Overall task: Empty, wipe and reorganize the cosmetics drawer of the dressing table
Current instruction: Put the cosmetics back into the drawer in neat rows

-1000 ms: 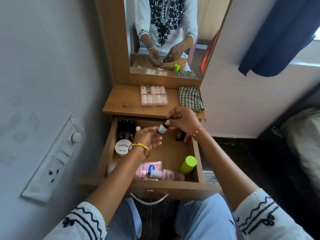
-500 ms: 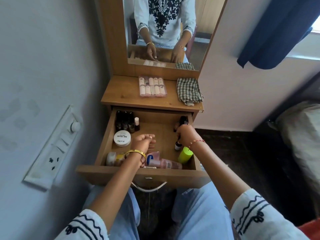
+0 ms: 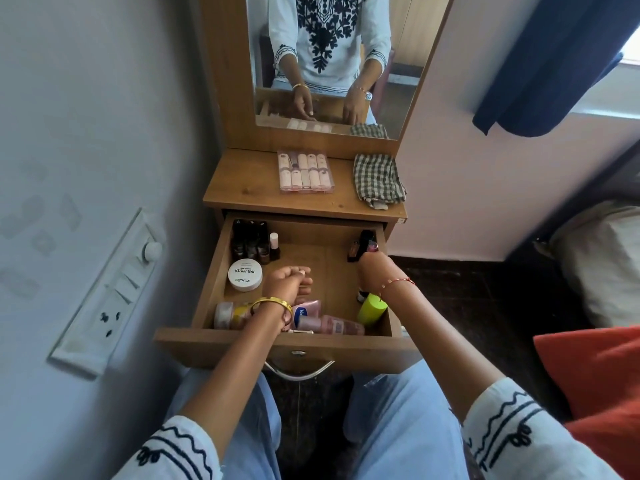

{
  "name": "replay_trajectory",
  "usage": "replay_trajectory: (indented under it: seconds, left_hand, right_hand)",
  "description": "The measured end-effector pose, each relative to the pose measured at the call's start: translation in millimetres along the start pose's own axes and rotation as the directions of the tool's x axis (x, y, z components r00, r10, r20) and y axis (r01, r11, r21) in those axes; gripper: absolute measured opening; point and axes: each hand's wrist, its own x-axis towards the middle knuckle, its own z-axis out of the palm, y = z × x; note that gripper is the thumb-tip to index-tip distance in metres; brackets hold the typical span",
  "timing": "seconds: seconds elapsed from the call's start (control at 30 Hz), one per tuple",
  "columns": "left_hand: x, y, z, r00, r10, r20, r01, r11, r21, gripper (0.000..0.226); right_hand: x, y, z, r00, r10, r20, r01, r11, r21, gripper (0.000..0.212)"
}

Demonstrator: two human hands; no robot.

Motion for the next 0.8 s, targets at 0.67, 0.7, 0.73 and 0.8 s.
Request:
replay_trajectory:
  seconds: [0.67, 0.7, 0.73, 0.8]
  left_hand:
    - [49, 81, -22, 0.949, 0.271, -0.159, -0.281, 0.959, -0.041, 0.022]
    - [55, 89, -22, 0.943, 0.294, -0.157, -0.302, 0.953, -0.026, 0.021]
    - [60, 95, -21, 0.933, 0.32, -0.164, -0.325, 0.946, -0.002, 0.02]
    - [69, 104, -20, 0.915, 0.358, -0.187, -0.35, 0.934, 0.074, 0.024]
  right_hand:
    - [70, -44, -84, 0.913, 0.109, -0.393, 0.11, 0.862, 0.495, 0.035]
    - [76, -45, -87, 0.92, 0.122, -0.374, 0.083, 0.87, 0.487, 0.037]
    - [80, -45, -89, 0.923, 0.133, -0.36, 0.063, 0.873, 0.484, 0.038]
    - [88, -45, -91, 0.926, 0.149, -0.346, 0.05, 0.861, 0.506, 0.037]
